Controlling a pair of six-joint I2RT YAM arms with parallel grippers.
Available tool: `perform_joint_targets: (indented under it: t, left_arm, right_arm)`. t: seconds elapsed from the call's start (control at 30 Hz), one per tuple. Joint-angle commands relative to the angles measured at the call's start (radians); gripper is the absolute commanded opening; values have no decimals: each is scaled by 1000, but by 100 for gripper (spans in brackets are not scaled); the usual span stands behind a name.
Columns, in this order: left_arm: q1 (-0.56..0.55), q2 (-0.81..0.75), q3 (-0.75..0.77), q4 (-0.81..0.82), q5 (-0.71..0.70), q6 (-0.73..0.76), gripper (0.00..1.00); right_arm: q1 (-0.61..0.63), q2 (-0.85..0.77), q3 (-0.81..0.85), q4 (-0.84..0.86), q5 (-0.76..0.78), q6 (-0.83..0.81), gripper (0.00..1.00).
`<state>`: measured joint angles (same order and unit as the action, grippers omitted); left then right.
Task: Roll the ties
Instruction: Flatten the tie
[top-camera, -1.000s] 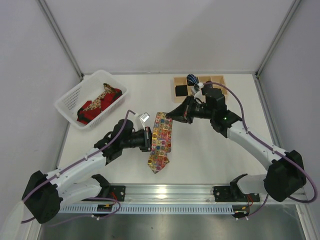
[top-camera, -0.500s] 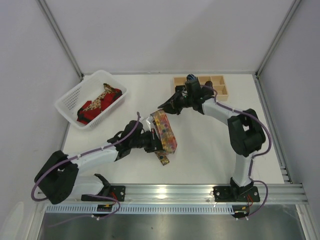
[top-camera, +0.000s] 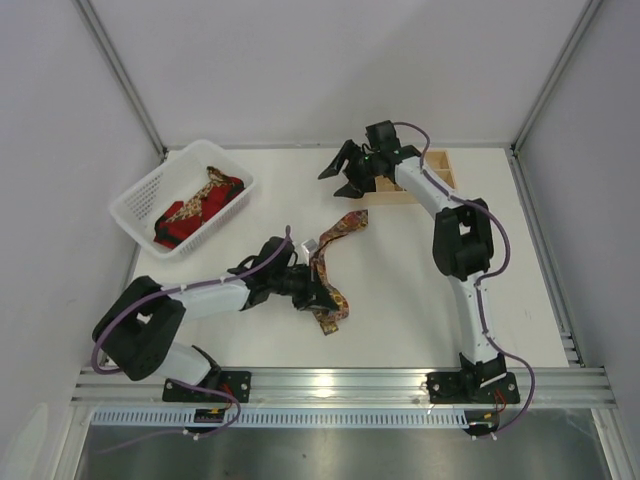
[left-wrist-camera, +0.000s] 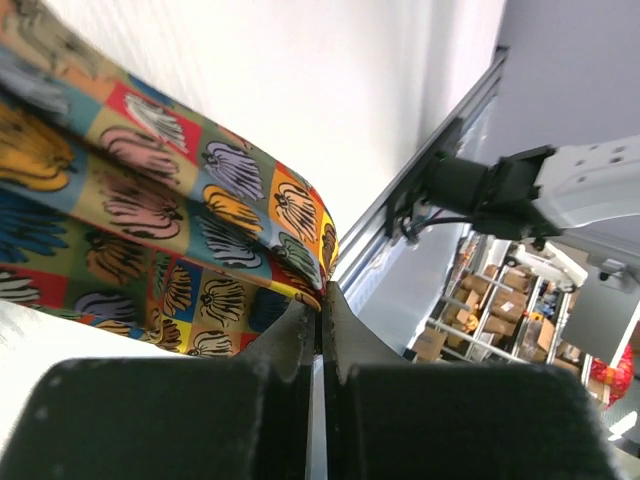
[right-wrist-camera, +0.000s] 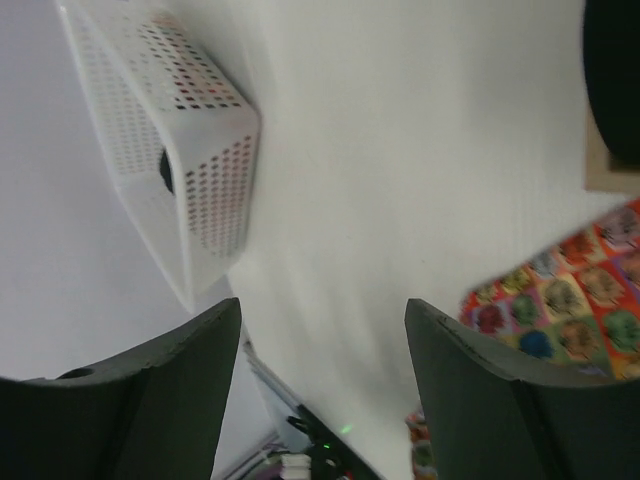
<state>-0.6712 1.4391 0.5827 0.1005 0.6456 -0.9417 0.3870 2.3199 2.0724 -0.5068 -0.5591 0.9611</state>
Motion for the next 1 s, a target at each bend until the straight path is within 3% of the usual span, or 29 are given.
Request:
perform_joint_targets:
  t: [0.0,0.2,0.4,0.43,0.5,0.63,0.73,0.97]
  left_arm:
    - [50,-45,40,73,61,-34,0]
    - [160,-52,92,113,75,-77,1]
    - [257,-46,123,35,54,-23,1]
    - [278,-42,117,41,58,-28,1]
    - [295,-25,103,61,74,-34,0]
    - [312,-3,129,-34,31,9,0]
    - [321,4,134,-70,8,15,0]
    - [340,23,144,-120,-6,46,0]
  right_arm:
    - [-7,-190,23,-223,132,-272,73]
    - [-16,-609,-561,-164,225,-424,72]
    - [87,-881,-959,-74,219,-435,53]
    - [113,-922,-998,-43,209,-424,40]
    - [206,-942,-1087,42,212,-385,33]
    - [381,-920,-1103,116,324,-377,26]
    - [452,-848,-1066,146,380,-352,0]
    - [538,-665,-1015,197,357,-332,0]
